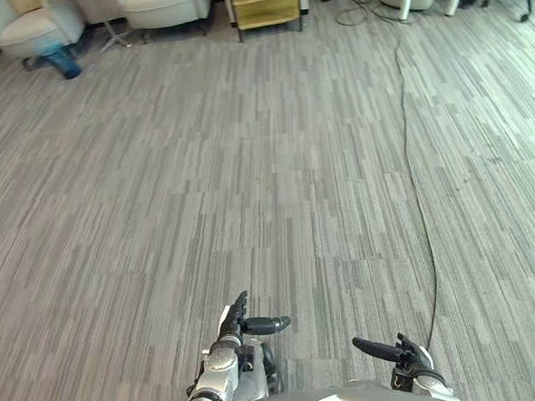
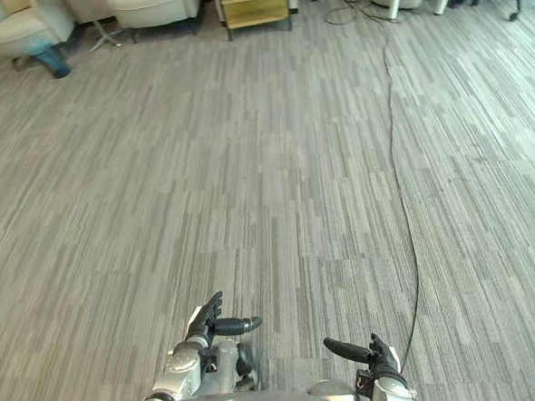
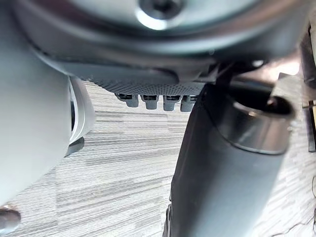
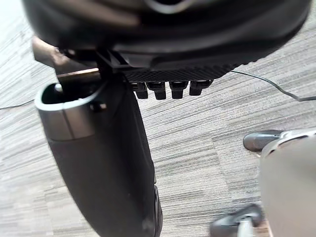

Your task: Pick up cushions and gather them together orderly.

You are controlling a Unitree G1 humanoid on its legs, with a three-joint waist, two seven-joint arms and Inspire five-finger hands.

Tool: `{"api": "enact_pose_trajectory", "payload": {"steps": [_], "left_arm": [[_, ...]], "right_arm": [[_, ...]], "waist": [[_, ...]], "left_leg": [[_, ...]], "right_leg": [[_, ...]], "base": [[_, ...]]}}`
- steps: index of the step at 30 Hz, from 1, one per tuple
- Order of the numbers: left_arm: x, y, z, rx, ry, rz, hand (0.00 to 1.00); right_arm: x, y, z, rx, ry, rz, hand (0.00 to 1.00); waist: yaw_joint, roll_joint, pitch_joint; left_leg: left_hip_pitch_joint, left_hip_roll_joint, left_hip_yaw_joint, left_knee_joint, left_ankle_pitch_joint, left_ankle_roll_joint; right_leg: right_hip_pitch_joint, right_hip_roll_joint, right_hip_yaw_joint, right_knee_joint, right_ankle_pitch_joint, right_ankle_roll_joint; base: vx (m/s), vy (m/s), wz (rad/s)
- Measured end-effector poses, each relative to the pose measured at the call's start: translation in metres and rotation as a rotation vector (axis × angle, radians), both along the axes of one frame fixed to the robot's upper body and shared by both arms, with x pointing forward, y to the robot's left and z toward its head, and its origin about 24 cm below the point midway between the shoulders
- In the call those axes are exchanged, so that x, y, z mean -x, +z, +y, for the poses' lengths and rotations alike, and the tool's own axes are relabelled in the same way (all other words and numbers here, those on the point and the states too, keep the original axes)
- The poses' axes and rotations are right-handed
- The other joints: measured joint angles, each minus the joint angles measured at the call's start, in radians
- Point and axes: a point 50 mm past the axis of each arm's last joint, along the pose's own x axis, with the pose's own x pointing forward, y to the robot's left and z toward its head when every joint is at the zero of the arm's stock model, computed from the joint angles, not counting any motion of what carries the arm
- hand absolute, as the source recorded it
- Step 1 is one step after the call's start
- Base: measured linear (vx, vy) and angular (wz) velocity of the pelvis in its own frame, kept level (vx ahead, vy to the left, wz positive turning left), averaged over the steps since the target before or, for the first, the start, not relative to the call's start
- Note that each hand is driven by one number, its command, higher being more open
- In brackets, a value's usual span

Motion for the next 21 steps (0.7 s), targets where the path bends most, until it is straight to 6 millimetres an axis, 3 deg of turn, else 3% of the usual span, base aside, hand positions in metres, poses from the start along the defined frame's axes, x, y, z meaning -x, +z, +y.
{"api": "enact_pose_trajectory", "payload": {"steps": [1, 3, 4, 5, 6, 7, 8, 9, 10, 11, 12, 13, 14, 15, 17, 18, 19, 20, 21], "left_arm": [[-0.001, 0.000, 0.004, -0.013, 0.001, 0.008, 1.00], [-0.003, 0.000, 0.009, -0.023, 0.014, 0.018, 1.00], [-0.001, -0.001, 0.014, -0.028, 0.030, 0.027, 1.00], [0.005, -0.005, 0.017, -0.041, 0.036, 0.053, 1.00], [0.007, -0.005, 0.018, -0.048, 0.031, 0.061, 1.00], [0.011, -0.008, 0.022, -0.068, 0.020, 0.085, 1.00], [0.013, -0.009, 0.023, -0.070, 0.023, 0.093, 1.00], [0.016, -0.010, 0.023, -0.066, 0.049, 0.104, 1.00], [0.017, -0.010, 0.023, -0.065, 0.059, 0.107, 1.00], [0.018, -0.011, 0.023, -0.065, 0.073, 0.110, 1.00], [0.019, -0.011, 0.024, -0.071, 0.079, 0.111, 1.00], [0.021, -0.012, 0.026, -0.077, 0.081, 0.116, 1.00], [0.023, -0.012, 0.026, -0.078, 0.082, 0.122, 1.00], [0.026, -0.014, 0.020, -0.059, 0.081, 0.136, 1.00], [0.022, -0.013, 0.009, -0.031, 0.066, 0.118, 1.00], [0.023, -0.013, 0.000, -0.009, 0.063, 0.116, 1.00], [0.021, -0.011, -0.006, 0.013, 0.061, 0.099, 1.00], [0.020, -0.010, -0.007, 0.024, 0.065, 0.092, 1.00], [0.015, -0.007, -0.012, 0.046, 0.071, 0.071, 1.00]], "right_arm": [[-0.001, 0.000, 0.007, -0.009, 0.016, -0.014, 1.00], [-0.006, 0.002, 0.015, -0.016, 0.057, -0.039, 1.00], [-0.006, 0.001, 0.020, -0.019, 0.075, -0.041, 1.00], [-0.011, 0.004, 0.023, -0.011, 0.103, -0.063, 1.00], [-0.013, 0.004, 0.025, -0.010, 0.117, -0.070, 1.00], [-0.017, 0.006, 0.025, -0.001, 0.138, -0.090, 1.00], [-0.019, 0.007, 0.025, 0.005, 0.145, -0.100, 1.00], [-0.024, 0.011, 0.020, 0.027, 0.159, -0.130, 1.00], [-0.026, 0.013, 0.017, 0.037, 0.162, -0.143, 1.00], [-0.033, 0.018, 0.010, 0.061, 0.165, -0.180, 1.00], [-0.038, 0.021, 0.007, 0.073, 0.169, -0.201, 1.00], [-0.041, 0.024, 0.003, 0.086, 0.172, -0.213, 1.00], [-0.043, 0.025, 0.000, 0.092, 0.167, -0.218, 1.00], [-0.045, 0.026, -0.007, 0.121, 0.184, -0.209, 1.00], [-0.039, 0.024, -0.016, 0.158, 0.191, -0.166, 1.00], [-0.025, 0.017, -0.021, 0.158, 0.179, -0.085, 1.00], [-0.010, 0.012, -0.020, 0.134, 0.127, -0.054, 1.00], [-0.009, 0.011, -0.019, 0.133, 0.122, -0.051, 1.00], [-0.006, 0.012, -0.021, 0.132, 0.110, -0.053, 1.00]], "waist": [[-0.009, -0.032, -0.006], [-0.014, -0.055, -0.005], [-0.013, -0.071, -0.011], [-0.027, -0.078, -0.013], [-0.032, -0.086, -0.011], [-0.042, -0.096, -0.010], [-0.047, -0.092, -0.008], [-0.050, -0.065, 0.001], [-0.052, -0.051, 0.004], [-0.055, -0.018, 0.011], [-0.057, -0.007, 0.015], [-0.066, -0.013, 0.015], [-0.076, -0.007, 0.023], [-0.069, 0.027, 0.021], [-0.071, 0.023, 0.029], [-0.081, 0.031, 0.024], [-0.094, 0.024, 0.026], [-0.093, 0.022, 0.027], [-0.088, 0.027, 0.034]], "left_leg": [[0.006, -0.017, 0.000, 0.009, -0.018, 0.015], [0.001, 0.000, 0.011, 0.120, -0.104, 0.044], [0.049, -0.001, 0.020, 0.129, -0.149, 0.040], [0.134, -0.008, 0.008, 0.100, -0.214, 0.011], [0.156, -0.018, 0.004, 0.094, -0.224, 0.013], [0.219, -0.032, -0.015, 0.070, -0.250, 0.014], [0.261, -0.034, -0.022, 0.046, -0.259, 0.014], [0.365, -0.019, -0.031, -0.026, -0.262, 0.010], [0.390, -0.006, -0.033, -0.043, -0.262, 0.010], [0.436, 0.034, -0.037, -0.063, -0.261, 0.010], [0.454, 0.053, -0.044, -0.061, -0.261, 0.009], [0.478, 0.071, -0.061, -0.062, -0.273, -0.009], [0.496, 0.085, -0.081, -0.063, -0.287, -0.031], [0.499, 0.108, -0.118, -0.065, -0.299, -0.043], [0.478, 0.056, -0.190, -0.034, -0.282, -0.051], [0.438, 0.046, -0.196, 0.066, -0.217, -0.054], [0.345, 0.090, -0.180, 0.311, -0.169, -0.096], [0.301, 0.106, -0.174, 0.396, -0.148, -0.108], [0.206, 0.166, -0.131, 0.592, -0.161, -0.109]], "right_leg": [[-0.006, -0.024, -0.003, 0.020, 0.006, 0.011], [-0.083, -0.034, 0.021, 0.248, 0.007, 0.019], [-0.166, -0.044, 0.026, 0.481, 0.023, 0.085], [-0.297, -0.076, 0.035, 0.825, 0.145, 0.261], [-0.332, -0.090, 0.032, 0.911, 0.141, 0.253], [-0.399, -0.124, 0.003, 1.047, 0.092, 0.171], [-0.429, -0.139, -0.025, 1.078, 0.061, 0.120], [-0.497, -0.149, -0.093, 1.052, -0.006, 0.021], [-0.520, -0.144, -0.115, 1.022, -0.023, 0.001], [-0.592, -0.119, -0.151, 0.902, -0.059, -0.009], [-0.640, -0.100, -0.141, 0.791, -0.052, 0.007], [-0.683, -0.081, -0.074, 0.543, 0.051, 0.055], [-0.666, -0.069, -0.085, 0.534, 0.121, 0.018], [-0.643, -0.043, -0.105, 0.534, 0.109, 0.016], [-0.641, -0.044, -0.042, 0.602, 0.089, 0.001], [-0.596, -0.047, -0.072, 0.604, 0.071, -0.026], [-0.480, -0.050, -0.118, 0.520, 0.010, -0.023], [-0.451, -0.045, -0.119, 0.488, -0.008, -0.022], [-0.398, -0.019, -0.125, 0.428, -0.032, -0.026]], "base": [[0.77, 0.132, -0.30], [0.69, 0.113, -0.08], [0.55, 0.095, -0.18], [0.46, 0.052, -0.06], [0.47, 0.007, 0.21], [0.48, -0.021, 0.29], [0.74, -0.081, 0.28], [0.62, -0.101, 0.16], [0.85, -0.231, 0.20], [0.48, -0.176, 0.24], [0.73, -0.341, 0.51], [0.51, -0.276, 0.62], [0.76, -0.398, 0.56], [0.50, -0.249, 0.39], [0.52, -0.231, 0.46], [0.55, -0.289, 1.17], [0.45, -0.274, 1.16], [0.30, -0.218, 1.02], [0.28, -0.169, 0.39]]}}
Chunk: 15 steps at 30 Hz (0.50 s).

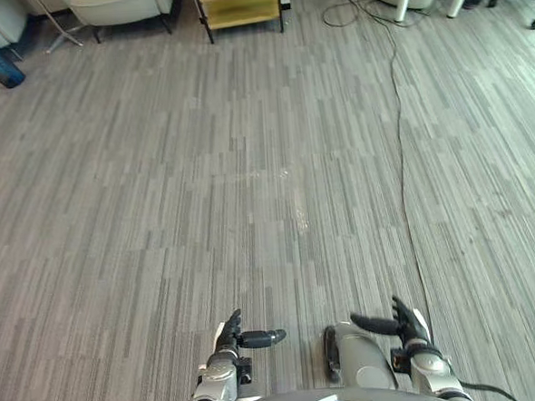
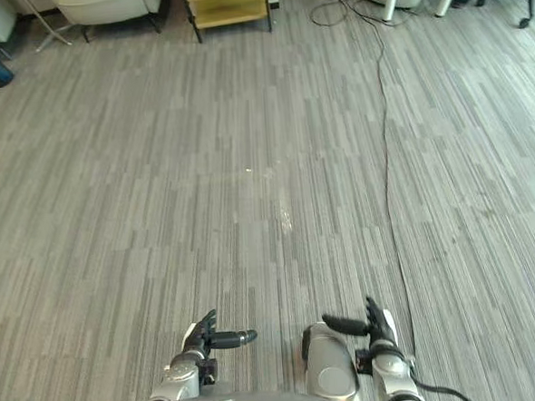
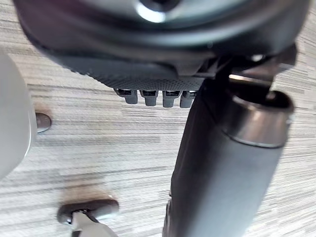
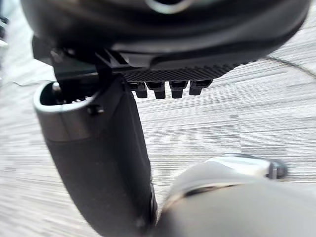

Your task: Pick up cushions and gather them together orderly.

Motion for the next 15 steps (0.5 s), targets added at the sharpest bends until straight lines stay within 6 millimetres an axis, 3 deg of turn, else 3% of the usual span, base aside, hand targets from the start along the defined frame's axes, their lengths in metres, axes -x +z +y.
{"api": "enact_pose_trajectory", "payload": {"steps": [1, 2, 4, 6, 8, 9, 11, 12, 13, 15], "left_arm": [[-0.003, 0.002, -0.003, 0.008, -0.008, -0.014, 1.00], [-0.006, 0.004, -0.003, 0.011, -0.021, -0.026, 1.00], [-0.010, 0.006, -0.003, 0.015, -0.026, -0.045, 1.00], [-0.016, 0.009, -0.005, 0.023, -0.039, -0.065, 1.00], [-0.019, 0.011, -0.008, 0.034, -0.059, -0.080, 1.00], [-0.020, 0.012, -0.009, 0.037, -0.064, -0.091, 1.00], [-0.020, 0.011, -0.009, 0.029, -0.089, -0.086, 1.00], [-0.021, 0.011, -0.006, 0.016, -0.100, -0.081, 1.00], [-0.023, 0.011, 0.000, 0.000, -0.102, -0.088, 1.00], [-0.032, 0.018, 0.007, -0.017, -0.098, -0.136, 1.00]], "right_arm": [[0.001, 0.000, -0.003, -0.004, -0.012, -0.001, 1.00], [0.005, -0.001, 0.000, -0.025, -0.040, 0.002, 1.00], [0.011, -0.004, 0.005, -0.049, -0.067, 0.014, 1.00], [0.011, -0.005, 0.006, -0.057, -0.073, 0.019, 1.00], [0.008, -0.005, 0.007, -0.059, -0.071, 0.016, 1.00], [0.007, -0.005, 0.008, -0.063, -0.070, 0.017, 1.00], [0.007, -0.007, 0.014, -0.078, -0.067, 0.025, 1.00], [0.006, -0.008, 0.019, -0.091, -0.068, 0.025, 1.00], [0.003, -0.009, 0.028, -0.116, -0.063, 0.023, 1.00], [0.002, -0.010, 0.035, -0.144, -0.075, 0.019, 1.00]], "waist": [[0.009, 0.014, -0.001], [0.014, 0.002, -0.001], [0.022, -0.016, -0.003], [0.038, -0.024, 0.001], [0.045, -0.027, 0.003], [0.050, -0.027, 0.004], [0.066, -0.049, -0.013], [0.060, -0.072, -0.020], [0.054, -0.099, -0.016], [0.068, -0.113, -0.021]], "left_leg": [[-0.068, 0.055, 0.049, 0.128, -0.029, 0.016], [-0.124, 0.081, 0.130, 0.175, -0.068, 0.039], [-0.164, 0.070, 0.204, 0.077, -0.109, 0.050], [-0.199, 0.002, 0.227, -0.184, -0.114, 0.045], [-0.213, -0.097, 0.191, -0.585, 0.016, 0.062], [-0.225, -0.112, 0.173, -0.661, 0.076, 0.067], [-0.225, -0.141, 0.148, -0.648, 0.244, 0.134], [-0.219, -0.159, 0.146, -0.645, 0.234, 0.131], [-0.245, -0.161, 0.141, -0.567, 0.191, 0.141], [-0.335, -0.132, 0.171, -0.305, 0.076, 0.182]], "right_leg": [[0.041, 0.019, -0.014, -0.036, -0.001, -0.003], [0.131, 0.020, -0.039, -0.113, -0.001, -0.003], [0.224, 0.017, -0.064, -0.194, 0.007, 0.010], [0.292, 0.012, -0.075, -0.260, 0.012, 0.028], [0.341, 0.004, -0.078, -0.300, 0.008, 0.058], [0.369, 0.007, -0.072, -0.319, 0.000, 0.073], [0.409, -0.005, -0.048, -0.345, -0.011, 0.095], [0.411, -0.027, -0.049, -0.345, -0.008, 0.099], [0.406, -0.046, -0.032, -0.320, 0.027, 0.152], [0.385, -0.040, 0.015, -0.195, 0.065, 0.165]], "base": [[0.35, -0.152, 0.44], [0.35, -0.131, 0.34], [0.45, -0.158, 0.35], [0.44, -0.061, 0.15], [0.45, 0.077, -0.03], [0.39, 0.086, -0.20], [0.50, 0.099, -0.20], [0.60, 0.103, 0.17], [0.59, 0.079, 0.29], [0.55, 0.115, 0.17]]}}
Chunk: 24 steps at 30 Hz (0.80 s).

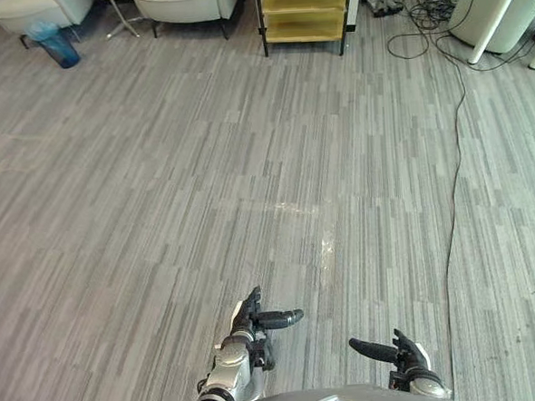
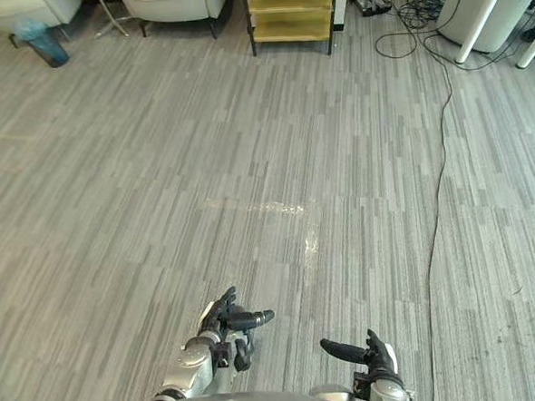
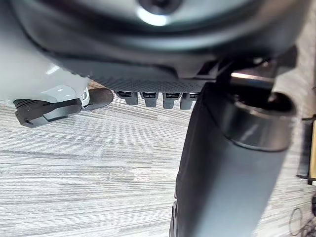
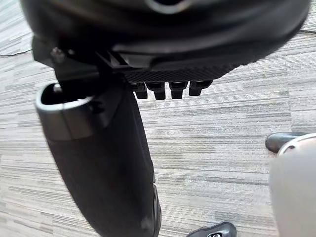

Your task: Pick up cushions and gather them together orderly.

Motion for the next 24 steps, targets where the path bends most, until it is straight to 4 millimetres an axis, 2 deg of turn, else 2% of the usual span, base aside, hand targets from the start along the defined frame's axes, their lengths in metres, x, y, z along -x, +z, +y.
{"api": "enact_pose_trajectory", "payload": {"steps": [1, 2, 3, 4, 5, 6, 7, 8, 9, 10, 11, 12, 13, 14, 16, 17, 18, 19, 20, 22, 24], "left_arm": [[0.002, -0.002, 0.001, -0.005, 0.002, 0.013, 1.00], [0.010, -0.006, 0.006, -0.017, 0.008, 0.042, 1.00], [0.017, -0.011, 0.013, -0.045, 0.006, 0.081, 1.00], [0.021, -0.014, 0.017, -0.059, 0.014, 0.108, 1.00], [0.025, -0.017, 0.022, -0.076, 0.015, 0.142, 1.00], [0.028, -0.019, 0.022, -0.079, 0.014, 0.160, 1.00], [0.032, -0.021, 0.021, -0.079, 0.006, 0.174, 1.00], [0.033, -0.021, 0.020, -0.077, 0.006, 0.178, 1.00], [0.033, -0.022, 0.020, -0.077, 0.007, 0.180, 1.00], [0.034, -0.022, 0.022, -0.079, 0.009, 0.184, 1.00], [0.039, -0.024, 0.024, -0.085, 0.012, 0.194, 1.00], [0.041, -0.025, 0.026, -0.089, 0.014, 0.204, 1.00], [0.041, -0.025, 0.020, -0.072, 0.004, 0.203, 1.00], [0.036, -0.023, 0.016, -0.064, -0.012, 0.184, 1.00], [0.036, -0.023, 0.007, -0.042, -0.038, 0.181, 1.00], [0.037, -0.023, 0.000, -0.026, -0.050, 0.180, 1.00], [0.034, -0.021, -0.008, -0.002, -0.050, 0.165, 1.00], [0.034, -0.021, -0.009, 0.001, -0.050, 0.162, 1.00], [0.029, -0.018, -0.013, 0.022, -0.047, 0.138, 1.00], [0.029, -0.018, -0.013, 0.027, -0.043, 0.138, 1.00], [0.027, -0.017, -0.014, 0.027, -0.044, 0.133, 1.00]], "right_arm": [[0.010, -0.003, 0.000, -0.002, -0.013, 0.024, 1.00], [0.015, -0.004, -0.002, 0.001, -0.009, 0.036, 1.00], [0.014, -0.004, -0.001, 0.003, 0.003, 0.038, 1.00], [0.010, -0.003, 0.000, -0.001, 0.012, 0.027, 1.00], [0.001, 0.000, -0.002, -0.001, 0.019, -0.004, 1.00], [-0.005, 0.003, -0.006, 0.013, 0.023, -0.032, 1.00], [-0.013, 0.009, -0.016, 0.040, 0.034, -0.074, 1.00], [-0.017, 0.012, -0.022, 0.057, 0.037, -0.099, 1.00], [-0.019, 0.014, -0.024, 0.064, 0.039, -0.109, 1.00], [-0.022, 0.016, -0.027, 0.076, 0.044, -0.125, 1.00], [-0.020, 0.016, -0.027, 0.076, 0.049, -0.122, 1.00], [-0.017, 0.014, -0.026, 0.073, 0.049, -0.109, 1.00], [-0.017, 0.014, -0.032, 0.087, 0.053, -0.088, 1.00], [-0.015, 0.013, -0.032, 0.086, 0.044, -0.084, 1.00], [-0.005, 0.008, -0.032, 0.072, 0.030, -0.036, 1.00], [0.004, 0.005, -0.031, 0.064, 0.016, -0.011, 1.00], [0.015, 0.003, -0.030, 0.056, -0.008, 0.012, 1.00], [0.015, 0.002, -0.030, 0.056, -0.009, 0.014, 1.00], [0.015, 0.003, -0.029, 0.049, -0.020, 0.007, 1.00], [0.015, 0.003, -0.028, 0.043, -0.026, 0.003, 1.00], [0.013, 0.003, -0.028, 0.039, -0.038, -0.005, 1.00]], "waist": [[-0.001, -0.010, -0.023], [-0.008, -0.005, -0.046], [-0.020, -0.039, -0.055], [-0.020, -0.038, -0.051], [-0.027, -0.018, -0.035], [-0.033, 0.003, -0.023], [-0.044, 0.044, -0.004], [-0.045, 0.070, 0.005], [-0.046, 0.078, 0.008], [-0.048, 0.086, 0.011], [-0.053, 0.072, 0.009], [-0.067, 0.076, 0.012], [-0.049, 0.110, 0.000], [-0.049, 0.103, 0.007], [-0.063, 0.102, 0.007], [-0.067, 0.102, 0.008], [-0.063, 0.100, 0.007], [-0.062, 0.100, 0.007], [-0.048, 0.098, 0.008], [-0.047, 0.091, 0.002], [-0.037, 0.087, 0.001]], "left_leg": [[0.044, -0.036, 0.019, -0.028, -0.029, 0.030], [0.106, -0.037, 0.025, -0.069, -0.123, -0.002], [0.179, -0.077, 0.022, -0.118, -0.150, 0.000], [0.230, -0.085, 0.022, -0.148, -0.167, -0.005], [0.316, -0.088, 0.021, -0.213, -0.173, -0.014], [0.387, -0.082, 0.021, -0.263, -0.174, -0.021], [0.477, -0.056, 0.025, -0.313, -0.171, -0.032], [0.518, -0.033, 0.030, -0.328, -0.169, -0.036], [0.531, -0.022, 0.032, -0.329, -0.169, -0.036], [0.559, -0.003, 0.033, -0.332, -0.171, -0.041], [0.597, -0.009, 0.031, -0.348, -0.183, -0.083], [0.623, 0.007, 0.022, -0.355, -0.202, -0.118], [0.633, 0.045, 0.013, -0.375, -0.204, -0.119], [0.622, 0.040, -0.021, -0.363, -0.192, -0.136], [0.576, 0.050, -0.070, -0.243, -0.163, -0.148], [0.533, 0.079, -0.072, -0.102, -0.158, -0.148], [0.446, 0.135, -0.080, 0.137, -0.177, -0.178], [0.435, 0.142, -0.079, 0.158, -0.180, -0.179], [0.351, 0.176, -0.067, 0.285, -0.206, -0.174], [0.324, 0.176, -0.059, 0.263, -0.213, -0.163], [0.307, 0.138, -0.085, 0.062, -0.221, -0.166]], "right_leg": [[-0.043, -0.026, -0.001, 0.198, 0.015, 0.000], [-0.100, -0.043, -0.001, 0.361, 0.070, -0.027], [-0.193, -0.108, 0.007, 0.591, 0.178, -0.028], [-0.258, -0.132, -0.010, 0.704, 0.122, -0.060], [-0.332, -0.147, -0.032, 0.781, 0.029, -0.104], [-0.374, -0.136, -0.051, 0.781, -0.026, -0.124], [-0.432, -0.106, -0.100, 0.713, -0.082, -0.158], [-0.482, -0.084, -0.148, 0.630, -0.103, -0.176], [-0.507, -0.072, -0.167, 0.582, -0.106, -0.175], [-0.569, -0.045, -0.187, 0.429, -0.091, -0.163], [-0.605, -0.021, -0.171, 0.207, 0.053, -0.149], [-0.587, -0.005, -0.168, 0.194, 0.131, -0.213], [-0.583, 0.037, -0.151, 0.204, 0.121, -0.219], [-0.582, 0.041, -0.124, 0.230, 0.100, -0.226], [-0.511, 0.048, -0.152, 0.202, 0.073, -0.247], [-0.445, 0.058, -0.177, 0.152, 0.058, -0.246], [-0.349, 0.087, -0.185, 0.061, 0.045, -0.242], [-0.340, 0.091, -0.186, 0.052, 0.045, -0.242], [-0.277, 0.109, -0.193, -0.015, 0.046, -0.241], [-0.250, 0.109, -0.195, -0.035, 0.046, -0.239], [-0.214, 0.105, -0.177, -0.059, 0.048, -0.228]], "base": [[0.53, 0.202, 0.18], [0.55, 0.190, 0.37], [0.69, 0.158, 0.19], [0.72, 0.066, 0.05], [0.60, 0.020, -0.22], [0.72, -0.015, -0.21], [0.70, -0.068, -0.13], [0.69, -0.099, -0.04], [0.54, -0.152, 0.07], [0.55, -0.192, 0.24], [0.57, -0.206, 0.47], [0.59, -0.220, 0.27], [0.54, -0.236, 0.18], [0.48, -0.232, 0.07], [0.40, -0.257, 0.49], [0.40, -0.281, 0.83], [0.24, -0.181, 0.66], [0.27, -0.187, 0.44], [0.23, -0.146, 0.11], [0.20, -0.101, 0.04], [0.18, -0.003, -0.26]]}}
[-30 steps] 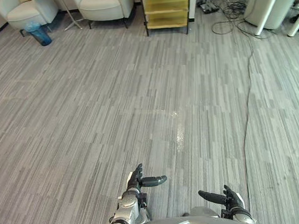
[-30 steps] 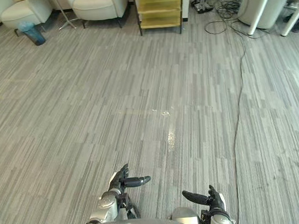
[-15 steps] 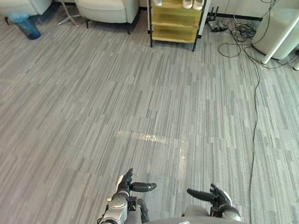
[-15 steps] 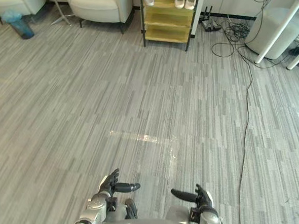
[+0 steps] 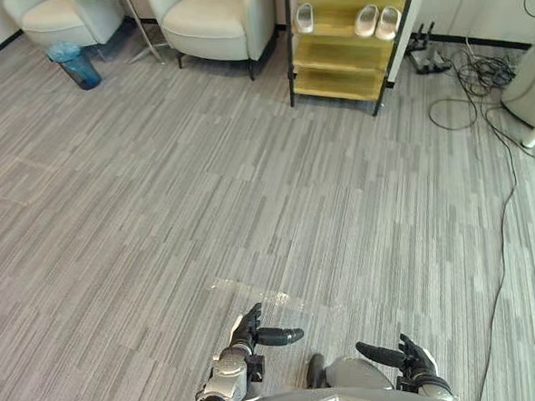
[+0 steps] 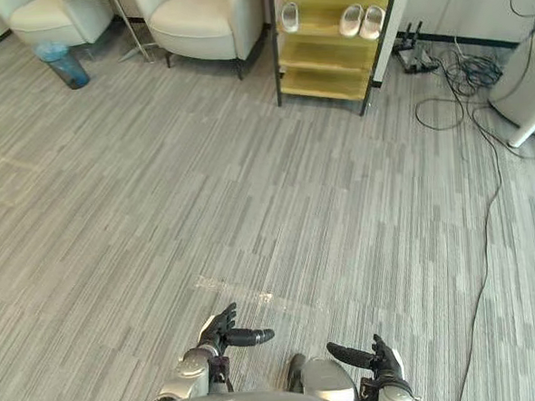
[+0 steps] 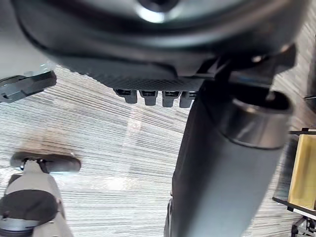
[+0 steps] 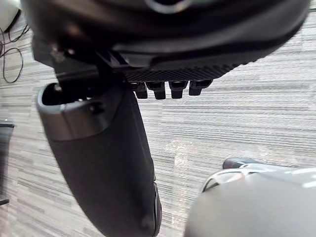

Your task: Pick up cushions and gather them together orderly.

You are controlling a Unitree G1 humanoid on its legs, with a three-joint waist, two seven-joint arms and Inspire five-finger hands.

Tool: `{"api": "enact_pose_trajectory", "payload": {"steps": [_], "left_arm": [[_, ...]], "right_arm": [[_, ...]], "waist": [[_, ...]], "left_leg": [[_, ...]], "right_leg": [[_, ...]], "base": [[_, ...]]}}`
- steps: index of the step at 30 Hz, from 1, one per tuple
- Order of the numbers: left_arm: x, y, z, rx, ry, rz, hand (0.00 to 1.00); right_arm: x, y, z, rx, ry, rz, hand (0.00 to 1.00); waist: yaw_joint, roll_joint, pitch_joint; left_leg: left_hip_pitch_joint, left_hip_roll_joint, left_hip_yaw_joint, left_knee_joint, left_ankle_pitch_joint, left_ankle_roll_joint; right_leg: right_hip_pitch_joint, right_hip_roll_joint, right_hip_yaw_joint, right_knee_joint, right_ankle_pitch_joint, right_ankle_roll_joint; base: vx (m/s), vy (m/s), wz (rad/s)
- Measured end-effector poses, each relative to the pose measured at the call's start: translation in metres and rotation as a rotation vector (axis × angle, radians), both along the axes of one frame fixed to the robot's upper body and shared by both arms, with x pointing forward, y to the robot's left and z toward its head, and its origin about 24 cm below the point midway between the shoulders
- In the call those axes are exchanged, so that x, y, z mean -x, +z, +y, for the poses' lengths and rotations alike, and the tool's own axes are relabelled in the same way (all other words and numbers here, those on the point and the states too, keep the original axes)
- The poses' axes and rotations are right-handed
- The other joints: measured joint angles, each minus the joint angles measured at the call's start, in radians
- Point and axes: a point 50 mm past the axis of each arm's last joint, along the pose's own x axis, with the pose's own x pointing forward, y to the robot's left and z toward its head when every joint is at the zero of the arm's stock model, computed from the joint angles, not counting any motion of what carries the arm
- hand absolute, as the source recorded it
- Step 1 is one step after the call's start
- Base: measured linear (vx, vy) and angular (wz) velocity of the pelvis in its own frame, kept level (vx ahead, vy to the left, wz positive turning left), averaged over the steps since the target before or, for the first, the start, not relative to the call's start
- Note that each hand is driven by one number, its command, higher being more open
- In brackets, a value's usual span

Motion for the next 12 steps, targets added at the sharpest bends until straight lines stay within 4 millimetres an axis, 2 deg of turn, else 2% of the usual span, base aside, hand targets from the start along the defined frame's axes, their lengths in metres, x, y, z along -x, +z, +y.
{"api": "enact_pose_trajectory", "payload": {"steps": [1, 2, 3, 4, 5, 6, 8, 12], "left_arm": [[-0.002, 0.001, 0.000, -0.001, 0.000, -0.005, 1.00], [-0.001, 0.000, 0.000, -0.003, 0.003, -0.004, 1.00], [0.001, 0.000, 0.000, -0.007, 0.008, 0.003, 1.00], [0.003, -0.001, -0.001, -0.007, 0.009, 0.009, 1.00], [0.009, -0.005, 0.003, -0.019, 0.010, 0.034, 1.00], [0.013, -0.006, 0.010, -0.041, 0.008, 0.044, 1.00], [0.016, -0.008, 0.017, -0.065, -0.006, 0.052, 1.00], [0.020, -0.010, 0.020, -0.072, -0.009, 0.069, 1.00]], "right_arm": [[-0.002, 0.001, -0.001, 0.005, -0.002, -0.005, 1.00], [-0.002, 0.001, -0.002, 0.013, -0.005, -0.007, 1.00], [-0.001, 0.001, -0.005, 0.020, -0.004, -0.004, 1.00], [0.001, 0.002, -0.008, 0.027, -0.006, 0.002, 1.00], [0.006, 0.000, -0.008, 0.025, -0.023, 0.017, 1.00], [0.013, -0.002, -0.004, 0.017, -0.033, 0.030, 1.00], [0.019, -0.005, 0.003, -0.004, -0.038, 0.050, 1.00], [0.024, -0.007, 0.005, -0.009, -0.037, 0.069, 1.00]], "waist": [[0.005, 0.001, -0.001], [0.005, 0.006, -0.004], [0.005, 0.022, -0.013], [0.005, 0.038, -0.021], [0.003, 0.039, -0.038], [0.002, 0.016, -0.053], [0.002, -0.006, -0.067], [-0.006, -0.015, -0.073]], "left_leg": [[0.007, -0.052, -0.063, -0.176, 0.008, -0.004], [0.014, -0.094, -0.128, -0.307, 0.053, 0.000], [0.008, -0.108, -0.169, -0.383, 0.156, 0.003], [0.006, -0.107, -0.176, -0.403, 0.233, 0.010], [0.027, -0.105, -0.167, -0.415, 0.243, -0.012], [0.060, -0.117, -0.147, -0.453, 0.250, -0.001], [0.114, -0.129, -0.117, -0.533, 0.264, -0.002], [0.168, -0.154, -0.077, -0.613, 0.285, 0.007]], "right_leg": [[0.007, -0.010, 0.018, 0.000, -0.002, 0.014], [0.009, -0.013, 0.036, 0.001, -0.007, 0.032], [0.011, -0.002, 0.056, 0.001, -0.016, 0.045], [0.017, 0.012, 0.071, 0.000, -0.021, 0.054], [0.032, 0.019, 0.099, 0.001, -0.030, 0.067], [0.037, 0.006, 0.120, 0.002, -0.035, 0.076], [0.039, -0.007, 0.150, 0.002, -0.042, 0.087], [0.039, -0.031, 0.183, 0.002, -0.052, 0.105]], "base": [[0.24, 0.096, -0.45], [0.19, 0.116, -0.51], [0.20, 0.133, -0.49], [0.19, 0.112, -0.56], [0.24, 0.112, -0.52], [0.17, 0.066, -0.46], [0.15, 0.048, -0.40], [0.10, 0.067, -0.24]]}}
